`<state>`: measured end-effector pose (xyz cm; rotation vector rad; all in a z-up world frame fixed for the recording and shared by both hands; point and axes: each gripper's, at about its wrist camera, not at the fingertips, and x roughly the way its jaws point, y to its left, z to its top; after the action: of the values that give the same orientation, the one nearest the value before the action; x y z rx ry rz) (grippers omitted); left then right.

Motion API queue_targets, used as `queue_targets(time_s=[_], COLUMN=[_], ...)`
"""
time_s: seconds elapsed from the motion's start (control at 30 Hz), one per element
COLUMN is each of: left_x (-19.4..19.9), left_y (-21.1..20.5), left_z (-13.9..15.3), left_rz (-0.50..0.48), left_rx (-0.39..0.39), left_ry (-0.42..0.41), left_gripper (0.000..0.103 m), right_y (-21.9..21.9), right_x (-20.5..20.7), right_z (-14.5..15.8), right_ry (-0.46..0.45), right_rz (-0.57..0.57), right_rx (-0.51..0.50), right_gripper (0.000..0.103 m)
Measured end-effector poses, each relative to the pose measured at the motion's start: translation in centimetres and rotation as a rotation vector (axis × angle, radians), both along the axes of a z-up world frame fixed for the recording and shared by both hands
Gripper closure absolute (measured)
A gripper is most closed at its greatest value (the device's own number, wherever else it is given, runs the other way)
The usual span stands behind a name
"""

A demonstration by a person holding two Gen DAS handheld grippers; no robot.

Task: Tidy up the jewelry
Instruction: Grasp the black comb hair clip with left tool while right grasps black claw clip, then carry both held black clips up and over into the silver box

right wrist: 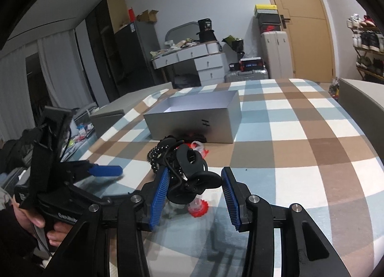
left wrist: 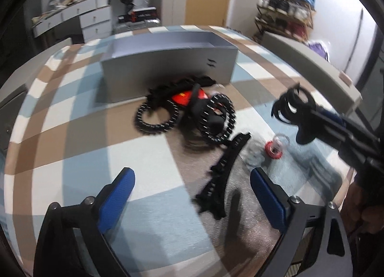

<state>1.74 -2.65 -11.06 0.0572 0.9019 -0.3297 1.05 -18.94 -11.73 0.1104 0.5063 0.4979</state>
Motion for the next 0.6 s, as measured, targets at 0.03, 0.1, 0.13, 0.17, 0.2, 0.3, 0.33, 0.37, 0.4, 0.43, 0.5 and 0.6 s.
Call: queue_targets(time_s=[0.03, 0.1, 0.13, 0.17, 0.2, 0.3, 0.33, 0.37, 0.4, 0.43, 0.5, 0.6], left_x=[-0.1, 0.1, 0.2, 0.4, 0.5, 0.8, 0.8, 0.7, 0.6, 0.6, 0.3, -0.2], left_y=[-0.1, -0.4, -0.5, -0.6, -0.7, -1.1, -1.1, -1.2, -1.4, -1.5, -1.7, -2.0], left_z=[0.0, 0.0, -0.1, -0.2, -0.2, 0.0, 0.0, 0.1, 0.1, 0.0, 0.0, 0.2], left_rz=[-0.005, -0.016, -0.018, -0.020, -0.018, -0.029, -0.036, -0.046, -0.062, -0.073, -0.100, -0.124], left_rx=[0.007, 0.023, 0.032, 0.042, 0.060, 0.082, 0.080, 0.081, 0.081, 0.081, 0.073, 0.076], left_ry=[0.002, 0.008, 0.014, 0.022, 0.014, 0.009, 0.010, 0.008, 0.007, 0.008, 0.014, 0.006], left_gripper=[0.012, 0.016, 0.020, 0.025, 0.029, 0.049, 0.062, 0.077, 0.080, 0.084, 0.090, 0.090], right_y=[-0.1, -0.2, -0.1, -0.1, -0.1, 0.2, 0.2, 0.2, 0.1, 0.0, 0.0, 0.0], right_x=[0.0, -0.1, -0.3, -0.4, -0.6, -0.8, -0.9, -0.9, -0.9, -0.9, -1.1, -1.2], right_z=[0.0, 0.1, 0.2, 0.2, 0.3, 0.4, 0.4, 0.5, 0.5, 0.6, 0.7, 1.0], right_ry=[-0.003, -0.007, -0.010, -0.016, -0.020, -0.034, -0.038, -0.039, -0.040, -0.041, -0.045, -0.049], right_rz=[0.001, 0.006, 0.011, 0.012, 0.013, 0.019, 0.017, 0.016, 0.015, 0.013, 0.010, 0.010], right_rx=[0.003, 0.001, -0.002, -0.005, -0.007, -0.020, -0.025, -0.025, -0.022, -0.019, -0.018, -0.017], right_gripper=[0.060, 0.060, 0.060, 0.060, 0.060, 0.060, 0.060, 0.060, 0.060, 0.060, 0.060, 0.060])
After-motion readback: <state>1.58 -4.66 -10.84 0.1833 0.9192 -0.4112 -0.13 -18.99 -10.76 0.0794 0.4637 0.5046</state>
